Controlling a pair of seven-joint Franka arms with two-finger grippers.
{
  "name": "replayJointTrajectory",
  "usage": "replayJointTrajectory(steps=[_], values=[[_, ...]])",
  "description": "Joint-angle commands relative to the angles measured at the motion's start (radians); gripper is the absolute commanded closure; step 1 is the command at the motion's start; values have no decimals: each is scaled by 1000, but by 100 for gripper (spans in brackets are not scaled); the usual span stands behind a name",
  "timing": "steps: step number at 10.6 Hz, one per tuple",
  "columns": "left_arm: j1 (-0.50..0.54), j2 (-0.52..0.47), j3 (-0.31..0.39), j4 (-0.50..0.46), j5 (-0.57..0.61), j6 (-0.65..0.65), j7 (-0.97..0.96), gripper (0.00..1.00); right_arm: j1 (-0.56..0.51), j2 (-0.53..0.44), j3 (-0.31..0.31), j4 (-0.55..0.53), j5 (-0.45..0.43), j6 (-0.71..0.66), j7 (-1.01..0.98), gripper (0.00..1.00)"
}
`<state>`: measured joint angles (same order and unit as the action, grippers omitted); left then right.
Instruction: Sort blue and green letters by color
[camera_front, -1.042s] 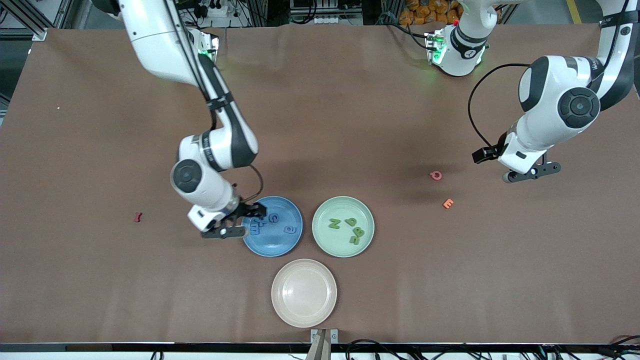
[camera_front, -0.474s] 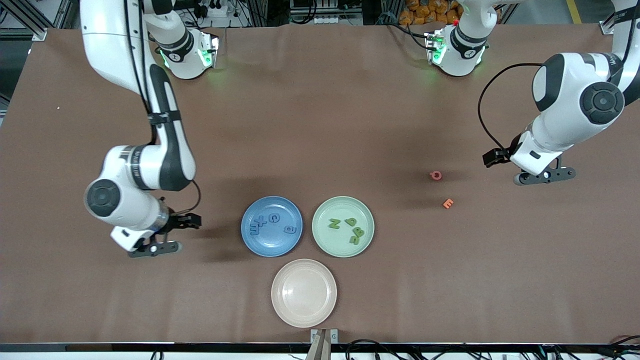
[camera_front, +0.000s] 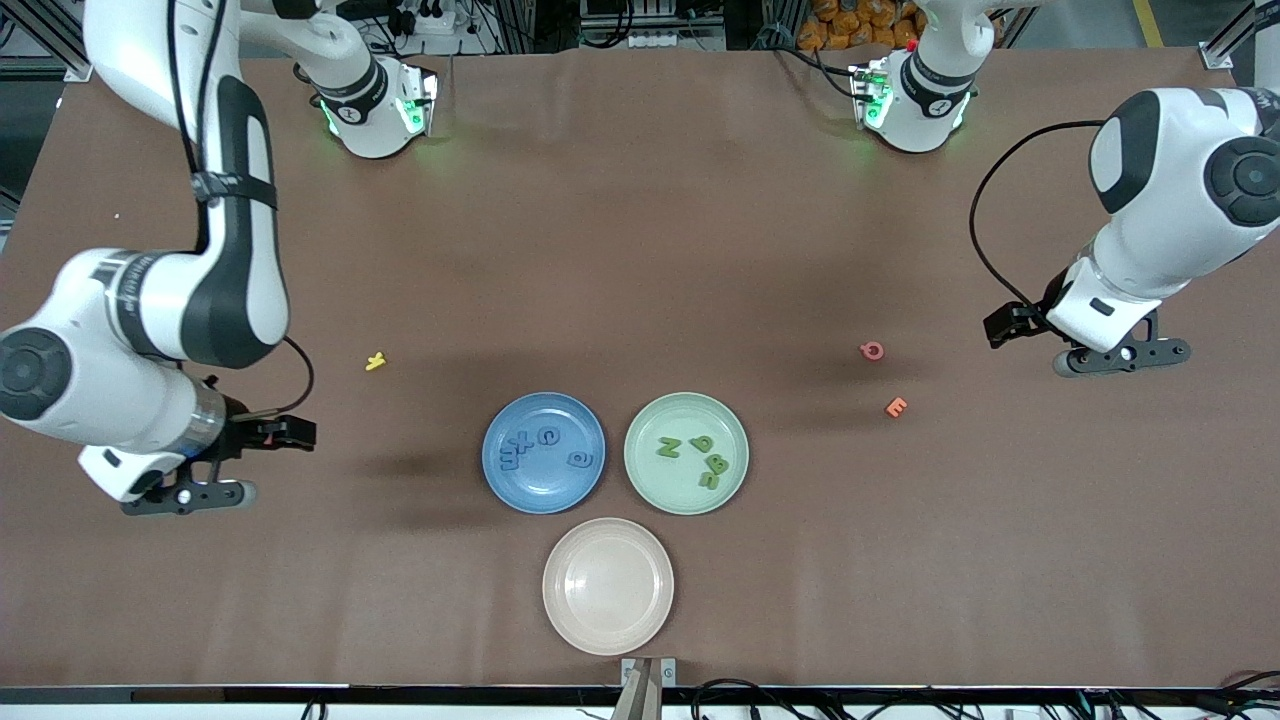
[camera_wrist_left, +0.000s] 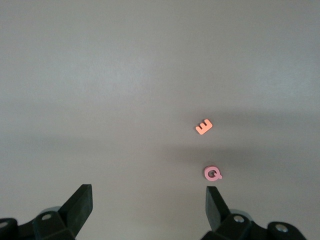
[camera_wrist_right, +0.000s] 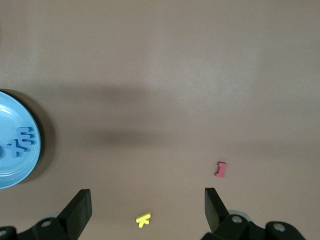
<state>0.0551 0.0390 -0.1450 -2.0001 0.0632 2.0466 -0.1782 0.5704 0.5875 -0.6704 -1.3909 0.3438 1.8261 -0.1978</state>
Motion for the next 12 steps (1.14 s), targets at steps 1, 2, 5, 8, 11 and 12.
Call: replayJointTrajectory(steps=[1, 2, 5, 8, 11, 12], values=[[8, -7, 2, 87, -22, -43, 170, 0, 11, -87, -54, 1, -17, -53, -6, 0], [8, -5, 1, 121, -23, -65, 180, 0, 2, -115, -54, 3, -44, -79, -8, 0], [6, -8, -5, 168, -37, -108, 151, 0, -144, -194, 115, 56, -178, -105, -2, 0], [6, -1, -7, 271, -60, -138, 149, 0, -415, -319, 510, 53, -435, -117, 125, 0], [14, -7, 2, 348, -77, -221, 155, 0, -574, -400, 711, 43, -439, -202, 317, 0], [18, -2, 5, 371, -116, -232, 160, 0, -587, -432, 719, 33, -437, -241, 357, 0]])
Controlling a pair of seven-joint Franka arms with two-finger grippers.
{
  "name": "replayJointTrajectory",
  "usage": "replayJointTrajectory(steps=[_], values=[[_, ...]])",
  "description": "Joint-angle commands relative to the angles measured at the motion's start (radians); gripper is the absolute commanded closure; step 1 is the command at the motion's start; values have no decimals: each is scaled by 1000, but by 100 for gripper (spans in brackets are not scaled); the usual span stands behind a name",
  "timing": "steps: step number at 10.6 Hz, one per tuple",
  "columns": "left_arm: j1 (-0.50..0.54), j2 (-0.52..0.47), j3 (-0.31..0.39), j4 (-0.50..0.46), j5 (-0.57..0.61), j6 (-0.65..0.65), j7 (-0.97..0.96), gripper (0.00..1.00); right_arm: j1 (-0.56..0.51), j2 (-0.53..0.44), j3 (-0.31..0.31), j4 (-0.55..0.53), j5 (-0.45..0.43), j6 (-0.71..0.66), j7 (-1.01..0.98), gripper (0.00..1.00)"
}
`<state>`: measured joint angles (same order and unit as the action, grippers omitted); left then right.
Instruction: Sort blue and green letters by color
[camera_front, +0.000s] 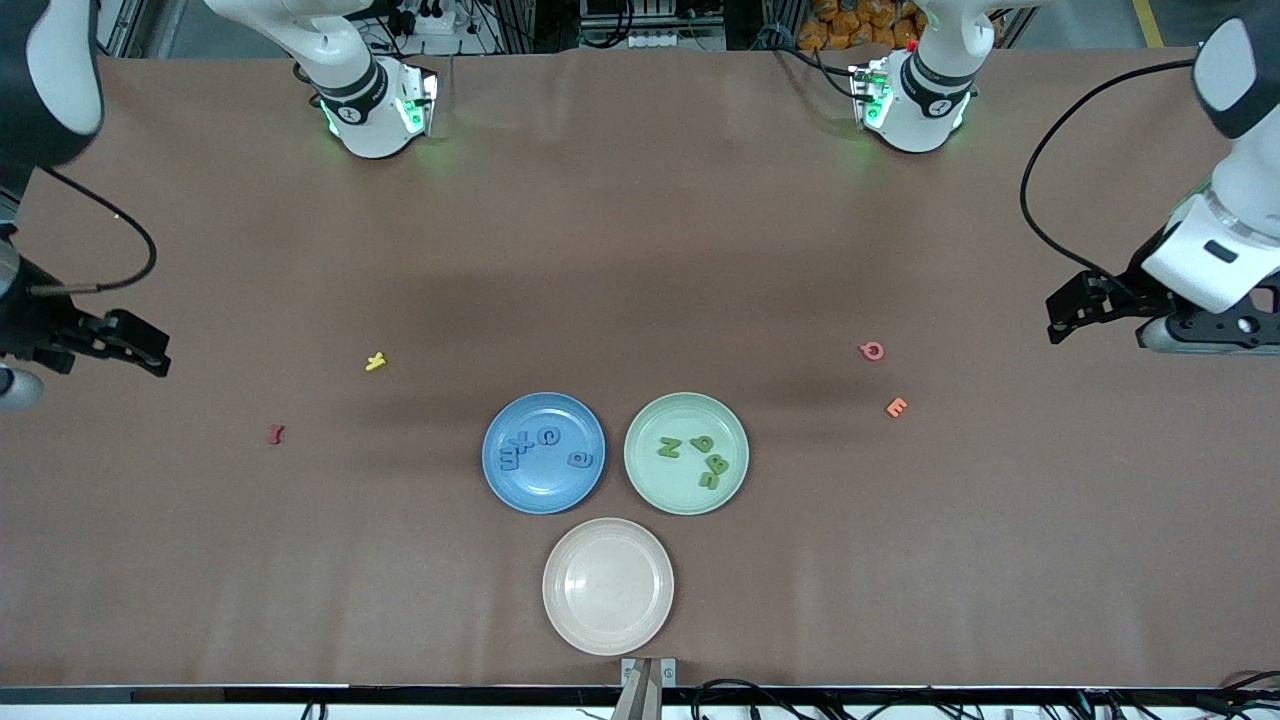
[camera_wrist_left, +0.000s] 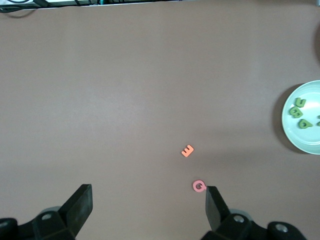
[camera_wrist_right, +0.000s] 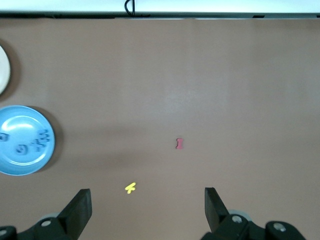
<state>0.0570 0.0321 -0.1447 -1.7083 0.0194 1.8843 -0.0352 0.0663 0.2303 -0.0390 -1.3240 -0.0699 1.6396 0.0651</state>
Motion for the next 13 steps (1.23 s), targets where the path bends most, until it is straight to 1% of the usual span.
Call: replayJointTrajectory(steps=[1, 3, 4, 5, 6, 9, 11, 13], values=[[15, 5, 4, 81, -66, -70, 18, 0, -82, -109, 87, -40, -22, -91, 105, 0], [12, 2, -3, 82, -56, -70, 41, 0, -80, -152, 80, -46, -14, -153, 108, 0], [14, 2, -4, 81, -49, -70, 64, 0, -66, -169, 61, -78, -13, -147, 108, 0], [14, -1, -6, 81, -50, -71, 72, 0, -39, -166, 9, -86, 10, -136, 107, 0], [12, -1, -6, 82, -55, -71, 70, 0, -39, -161, -7, -90, 42, -120, 105, 0], [9, -4, -9, 81, -64, -76, 64, 0, -46, -160, -9, -110, 42, -106, 87, 0], [10, -6, -29, 81, -65, -82, 58, 0, -48, -167, -12, -110, 42, -132, 87, 0], [10, -12, -29, 81, -65, -103, 54, 0, -48, -170, -9, -106, 42, -136, 85, 0]])
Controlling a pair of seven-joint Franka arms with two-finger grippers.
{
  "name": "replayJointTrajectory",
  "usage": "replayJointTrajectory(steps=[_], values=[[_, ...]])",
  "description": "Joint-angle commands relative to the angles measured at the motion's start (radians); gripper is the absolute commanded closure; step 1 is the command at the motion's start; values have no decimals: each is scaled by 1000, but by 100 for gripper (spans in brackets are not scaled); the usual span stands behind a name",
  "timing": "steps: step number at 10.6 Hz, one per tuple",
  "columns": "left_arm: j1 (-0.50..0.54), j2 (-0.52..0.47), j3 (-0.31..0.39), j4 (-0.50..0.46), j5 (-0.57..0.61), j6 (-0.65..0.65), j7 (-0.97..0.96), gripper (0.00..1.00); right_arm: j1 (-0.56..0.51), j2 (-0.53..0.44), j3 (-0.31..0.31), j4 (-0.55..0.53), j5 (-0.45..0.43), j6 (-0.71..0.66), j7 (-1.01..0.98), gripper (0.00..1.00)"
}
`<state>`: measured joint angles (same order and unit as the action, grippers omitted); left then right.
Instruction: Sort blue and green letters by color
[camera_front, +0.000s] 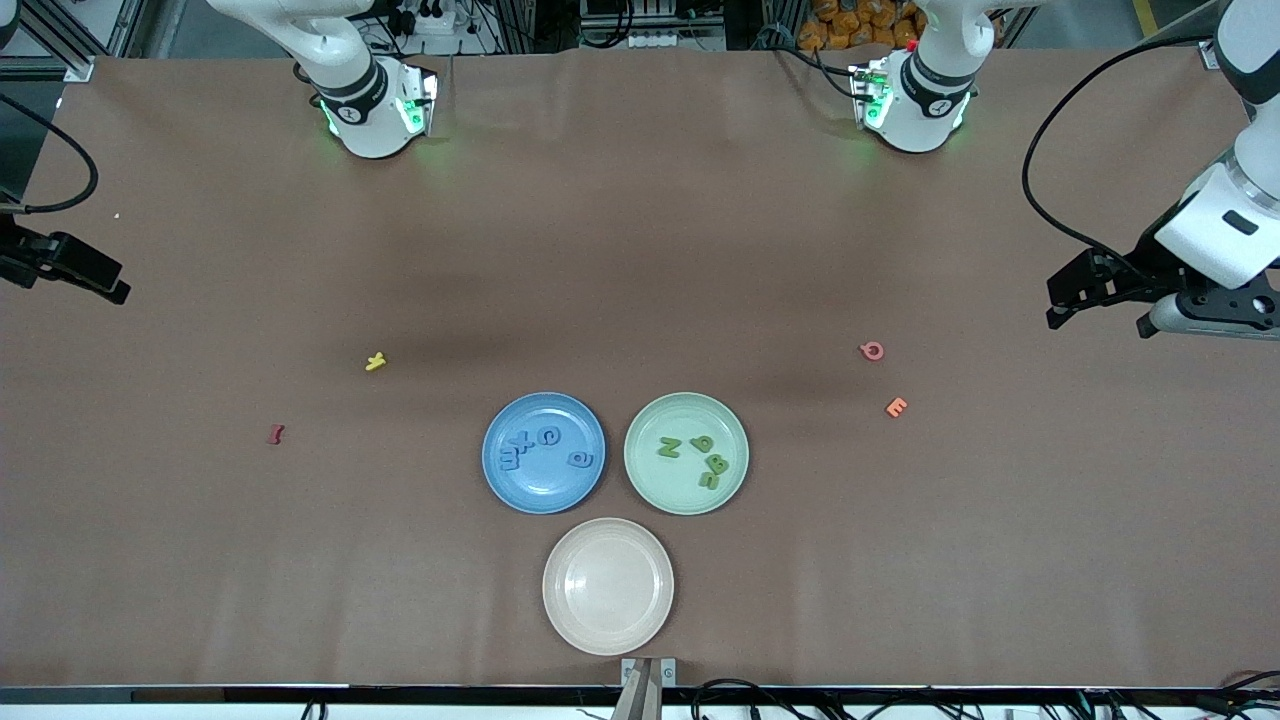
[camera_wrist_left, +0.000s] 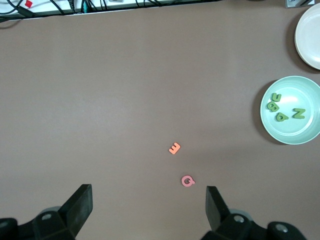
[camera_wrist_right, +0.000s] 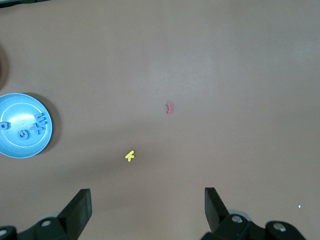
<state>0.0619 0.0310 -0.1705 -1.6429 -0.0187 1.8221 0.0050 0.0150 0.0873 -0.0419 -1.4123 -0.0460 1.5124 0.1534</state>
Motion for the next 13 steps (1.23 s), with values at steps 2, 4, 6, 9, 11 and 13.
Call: replayJointTrajectory(steps=[2, 4, 6, 9, 11, 13], values=[[4, -23, -4, 17, -21, -43, -10, 0, -10, -27, 8, -16, 18, -9, -3, 0], [7, -25, -29, 28, -15, -53, -14, 0, -20, -29, 8, -14, 21, -8, -64, 0], [12, -25, -21, 28, -24, -86, -13, 0, -21, -28, 4, -16, 21, -9, -64, 0], [12, -26, -18, 28, -15, -86, -16, 0, -10, -18, 5, -17, 20, -3, -60, 0], [12, -26, -17, 26, -15, -87, -14, 0, -9, -17, 5, -17, 20, -4, -58, 0], [12, -28, -17, 26, -15, -87, -14, 0, -6, -17, 5, -14, 20, -4, -57, 0]])
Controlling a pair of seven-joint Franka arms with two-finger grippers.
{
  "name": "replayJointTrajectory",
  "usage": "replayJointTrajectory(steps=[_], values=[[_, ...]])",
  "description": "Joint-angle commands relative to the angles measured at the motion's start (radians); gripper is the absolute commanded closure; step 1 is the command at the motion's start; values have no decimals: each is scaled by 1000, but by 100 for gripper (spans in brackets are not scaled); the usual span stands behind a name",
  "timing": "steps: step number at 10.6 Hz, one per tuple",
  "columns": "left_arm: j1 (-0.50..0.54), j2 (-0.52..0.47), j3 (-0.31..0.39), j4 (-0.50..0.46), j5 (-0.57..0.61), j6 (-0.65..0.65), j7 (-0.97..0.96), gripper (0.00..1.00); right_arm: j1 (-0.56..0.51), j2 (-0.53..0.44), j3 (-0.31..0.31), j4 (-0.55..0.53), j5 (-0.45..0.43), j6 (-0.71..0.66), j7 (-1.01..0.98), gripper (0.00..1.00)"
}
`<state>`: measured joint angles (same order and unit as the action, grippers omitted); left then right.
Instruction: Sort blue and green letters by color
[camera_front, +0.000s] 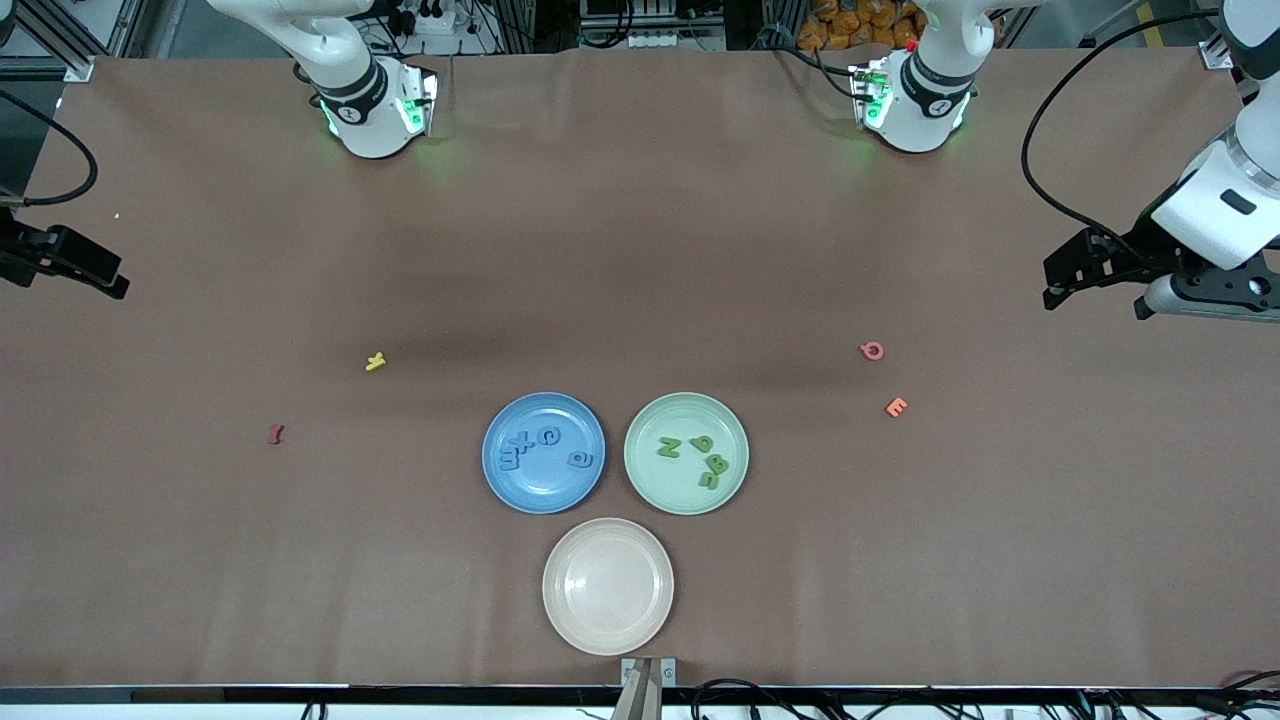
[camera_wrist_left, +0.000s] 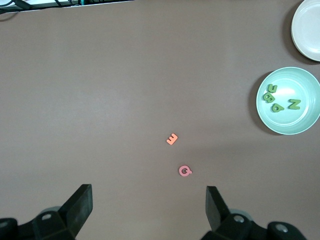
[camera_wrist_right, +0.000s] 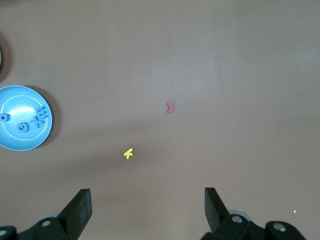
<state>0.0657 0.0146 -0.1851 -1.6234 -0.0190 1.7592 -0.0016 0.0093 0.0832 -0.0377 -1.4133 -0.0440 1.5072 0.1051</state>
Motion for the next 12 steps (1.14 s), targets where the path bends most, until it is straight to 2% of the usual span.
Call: replayJointTrajectory(steps=[1, 12], values=[[8, -12, -4, 7, -15, -24, -6, 0, -2, -13, -1, -10, 18, -2, -13, 0], [31, -13, -2, 2, -13, -29, 6, 0, -2, 4, 1, 2, 19, -5, -15, 0]])
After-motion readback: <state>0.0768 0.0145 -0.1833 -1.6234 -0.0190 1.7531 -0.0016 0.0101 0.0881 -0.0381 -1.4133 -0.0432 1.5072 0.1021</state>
